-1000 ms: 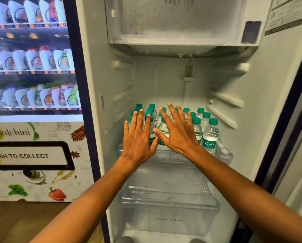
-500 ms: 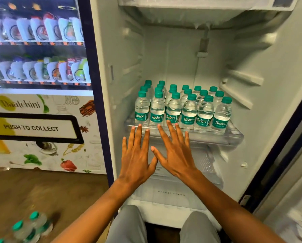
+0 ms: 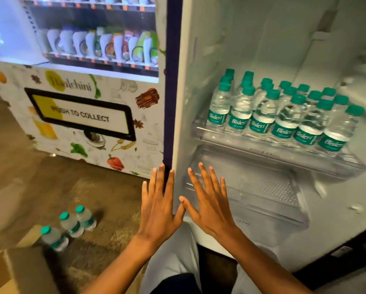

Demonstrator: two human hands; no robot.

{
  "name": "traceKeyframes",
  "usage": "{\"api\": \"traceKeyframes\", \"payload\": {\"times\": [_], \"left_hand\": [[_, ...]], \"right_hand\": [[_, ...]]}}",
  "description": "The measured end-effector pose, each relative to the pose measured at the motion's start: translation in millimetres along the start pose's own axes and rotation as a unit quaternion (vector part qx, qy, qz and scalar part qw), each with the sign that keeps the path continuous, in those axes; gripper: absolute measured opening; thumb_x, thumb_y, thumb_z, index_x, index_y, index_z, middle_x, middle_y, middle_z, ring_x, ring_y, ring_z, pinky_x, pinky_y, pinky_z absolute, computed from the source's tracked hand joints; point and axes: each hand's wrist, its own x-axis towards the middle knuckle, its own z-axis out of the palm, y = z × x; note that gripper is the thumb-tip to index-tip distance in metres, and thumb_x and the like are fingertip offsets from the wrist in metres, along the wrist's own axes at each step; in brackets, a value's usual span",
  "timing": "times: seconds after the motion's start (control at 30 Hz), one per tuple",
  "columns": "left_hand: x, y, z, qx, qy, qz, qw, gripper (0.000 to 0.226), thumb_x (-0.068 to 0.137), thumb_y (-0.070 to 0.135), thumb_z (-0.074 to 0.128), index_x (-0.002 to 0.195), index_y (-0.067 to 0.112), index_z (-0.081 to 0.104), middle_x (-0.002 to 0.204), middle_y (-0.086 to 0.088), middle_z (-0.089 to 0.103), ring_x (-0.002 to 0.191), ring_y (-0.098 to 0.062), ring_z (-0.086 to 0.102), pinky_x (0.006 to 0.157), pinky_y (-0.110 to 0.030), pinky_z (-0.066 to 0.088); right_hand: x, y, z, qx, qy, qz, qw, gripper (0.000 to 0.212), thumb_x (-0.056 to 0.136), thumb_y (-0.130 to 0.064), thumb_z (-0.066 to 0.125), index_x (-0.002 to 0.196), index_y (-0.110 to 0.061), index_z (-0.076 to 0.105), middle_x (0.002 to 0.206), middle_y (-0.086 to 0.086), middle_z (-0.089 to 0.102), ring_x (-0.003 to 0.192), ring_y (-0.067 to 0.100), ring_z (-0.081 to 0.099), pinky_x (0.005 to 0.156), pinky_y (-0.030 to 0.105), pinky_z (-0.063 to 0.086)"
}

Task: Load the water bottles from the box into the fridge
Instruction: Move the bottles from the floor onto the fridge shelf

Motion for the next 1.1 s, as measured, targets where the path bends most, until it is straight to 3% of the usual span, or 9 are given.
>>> {"api": "traceKeyframes", "payload": {"times": [0.17, 0.3, 0.5, 0.63, 0.8, 1.1], "left_hand": [[-26, -48, 3, 0.022, -0.023, -0.076, 0.997, 0.075, 0.093, 0.052, 0.037, 0.155, 0.012, 0.021, 0.164, -0.011, 0.004, 0.151, -0.029, 0.000, 0.115, -0.057, 0.019], [-56, -95, 3, 0.051, -0.048, -0.159, 0.985, 0.081, 0.092, 0.059, 0.039, 0.156, 0.018, 0.011, 0.164, -0.007, -0.006, 0.151, -0.026, -0.007, 0.116, -0.051, 0.008], [-103, -152, 8, 0.078, -0.087, -0.254, 0.960, 0.084, 0.089, 0.060, 0.038, 0.156, 0.016, 0.013, 0.164, -0.010, -0.001, 0.151, -0.029, -0.001, 0.117, -0.057, 0.019], [-125, -177, 15, 0.078, -0.107, -0.278, 0.951, 0.084, 0.090, 0.062, 0.034, 0.156, 0.017, 0.010, 0.164, -0.009, -0.003, 0.150, -0.028, -0.003, 0.117, -0.057, 0.017], [-142, -206, 21, 0.090, -0.123, -0.307, 0.939, 0.084, 0.089, 0.062, 0.025, 0.156, 0.015, 0.013, 0.163, -0.011, 0.004, 0.150, -0.030, 0.003, 0.117, -0.058, 0.020], [-150, -294, 43, 0.131, -0.187, -0.368, 0.902, 0.083, 0.092, 0.052, 0.050, 0.157, 0.018, 0.009, 0.163, -0.012, 0.001, 0.150, -0.032, 0.000, 0.118, -0.054, 0.014]], "right_hand": [[3, -40, 37, 0.029, -0.039, -0.031, 0.998, 0.075, 0.094, -0.071, 0.027, 0.156, -0.035, 0.006, 0.165, 0.006, -0.003, 0.152, 0.028, 0.003, 0.118, 0.057, 0.016], [3, -72, 61, 0.068, -0.032, -0.013, 0.997, 0.079, 0.093, -0.065, 0.040, 0.157, -0.030, 0.011, 0.160, 0.020, -0.019, 0.150, 0.037, 0.002, 0.116, 0.056, 0.026], [4, -121, 89, 0.048, 0.004, 0.042, 0.998, 0.085, 0.088, -0.054, 0.057, 0.157, -0.021, 0.019, 0.160, 0.024, -0.014, 0.149, 0.043, -0.002, 0.116, 0.063, 0.018], [-12, -157, 115, 0.050, -0.058, -0.047, 0.996, 0.082, 0.089, -0.056, 0.052, 0.157, -0.025, 0.018, 0.163, 0.017, -0.009, 0.150, 0.037, -0.003, 0.117, 0.059, 0.011], [-4, -185, 151, 0.079, -0.155, -0.086, 0.981, 0.079, 0.094, -0.055, 0.043, 0.157, -0.030, 0.001, 0.161, 0.008, -0.023, 0.149, 0.031, -0.016, 0.119, 0.057, 0.005], [30, -208, 226, 0.063, -0.276, -0.165, 0.945, 0.081, 0.098, -0.048, 0.043, 0.155, -0.031, -0.012, 0.160, 0.006, -0.027, 0.149, 0.033, -0.018, 0.120, 0.057, 0.000]]}}
